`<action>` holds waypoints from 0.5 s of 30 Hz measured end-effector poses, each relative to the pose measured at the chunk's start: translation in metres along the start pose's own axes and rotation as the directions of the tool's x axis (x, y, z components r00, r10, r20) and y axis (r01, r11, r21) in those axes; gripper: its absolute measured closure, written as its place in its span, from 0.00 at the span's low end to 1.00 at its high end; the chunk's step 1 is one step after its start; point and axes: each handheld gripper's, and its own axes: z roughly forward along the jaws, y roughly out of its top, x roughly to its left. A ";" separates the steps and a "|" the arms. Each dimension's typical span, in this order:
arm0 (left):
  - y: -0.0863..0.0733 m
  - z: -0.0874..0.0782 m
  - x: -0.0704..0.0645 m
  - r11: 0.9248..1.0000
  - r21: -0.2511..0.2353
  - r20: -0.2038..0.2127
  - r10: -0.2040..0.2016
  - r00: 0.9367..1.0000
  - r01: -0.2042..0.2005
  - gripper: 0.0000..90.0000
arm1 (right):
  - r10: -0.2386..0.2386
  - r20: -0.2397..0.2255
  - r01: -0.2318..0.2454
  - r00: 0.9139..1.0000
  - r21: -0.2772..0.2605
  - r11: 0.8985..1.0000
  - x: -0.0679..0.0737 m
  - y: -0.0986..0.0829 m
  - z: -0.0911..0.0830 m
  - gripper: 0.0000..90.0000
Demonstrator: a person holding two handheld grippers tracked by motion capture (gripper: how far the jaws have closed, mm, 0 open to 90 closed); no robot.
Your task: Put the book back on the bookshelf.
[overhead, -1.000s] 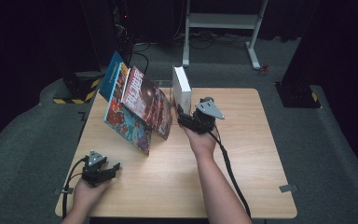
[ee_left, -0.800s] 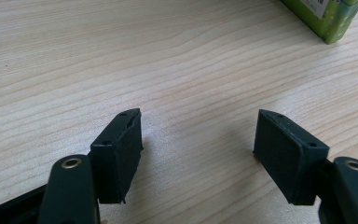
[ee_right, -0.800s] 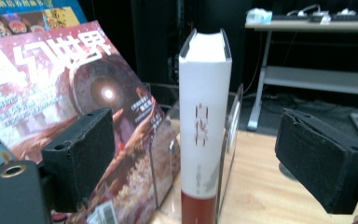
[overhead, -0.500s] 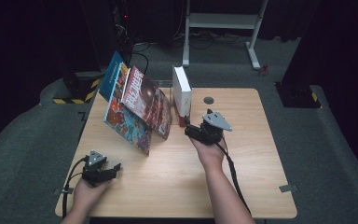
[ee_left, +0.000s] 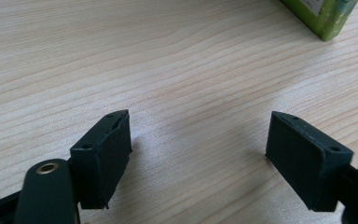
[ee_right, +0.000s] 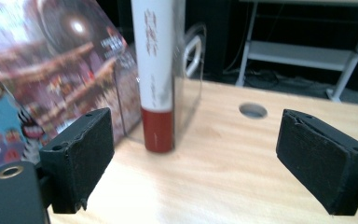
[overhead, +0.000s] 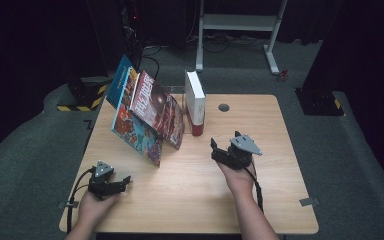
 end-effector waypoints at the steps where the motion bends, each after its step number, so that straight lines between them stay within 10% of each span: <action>1: 0.000 0.000 0.000 1.000 0.000 0.000 0.000 1.000 0.000 0.24 | -0.003 0.005 0.002 1.000 0.010 1.000 -0.002 -0.003 -0.002 0.12; 15: 0.000 0.001 -0.002 1.000 0.006 0.002 0.010 1.000 -0.010 0.21 | -0.006 0.067 -0.003 0.998 0.141 0.990 -0.034 -0.049 -0.026 0.12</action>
